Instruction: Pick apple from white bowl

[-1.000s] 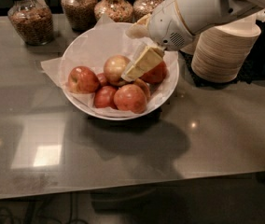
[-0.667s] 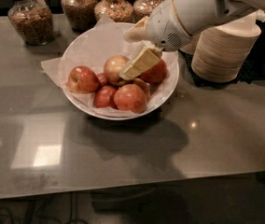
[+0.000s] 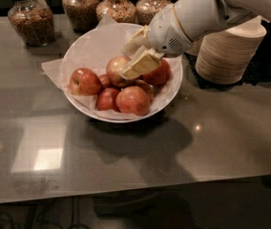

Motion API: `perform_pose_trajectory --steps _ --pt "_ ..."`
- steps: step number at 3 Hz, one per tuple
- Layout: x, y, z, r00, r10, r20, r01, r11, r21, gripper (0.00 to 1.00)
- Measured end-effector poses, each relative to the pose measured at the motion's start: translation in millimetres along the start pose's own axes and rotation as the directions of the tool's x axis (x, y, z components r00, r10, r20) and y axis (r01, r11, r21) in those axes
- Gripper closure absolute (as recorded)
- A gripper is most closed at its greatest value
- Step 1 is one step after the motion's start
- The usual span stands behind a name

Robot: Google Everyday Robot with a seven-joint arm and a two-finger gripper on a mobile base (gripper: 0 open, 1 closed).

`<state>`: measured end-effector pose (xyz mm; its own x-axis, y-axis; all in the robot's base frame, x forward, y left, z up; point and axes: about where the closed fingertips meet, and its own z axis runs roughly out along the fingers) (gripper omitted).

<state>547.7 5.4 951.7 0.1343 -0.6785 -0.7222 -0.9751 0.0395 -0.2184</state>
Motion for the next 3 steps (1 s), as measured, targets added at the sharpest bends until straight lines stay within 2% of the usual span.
perform_pose_trajectory --steps 1,2,3 --pt "-1.5 2.4 2.4 1.000 0.001 0.016 -0.001 0.9997 -0.024 0.30" --pt "-3.0 3.4 4.5 1.000 -0.001 0.025 0.002 0.9990 -0.045 0.07" --pt "-2.9 1.2 8.0 1.000 -0.003 0.025 0.005 0.9980 -0.063 0.00"
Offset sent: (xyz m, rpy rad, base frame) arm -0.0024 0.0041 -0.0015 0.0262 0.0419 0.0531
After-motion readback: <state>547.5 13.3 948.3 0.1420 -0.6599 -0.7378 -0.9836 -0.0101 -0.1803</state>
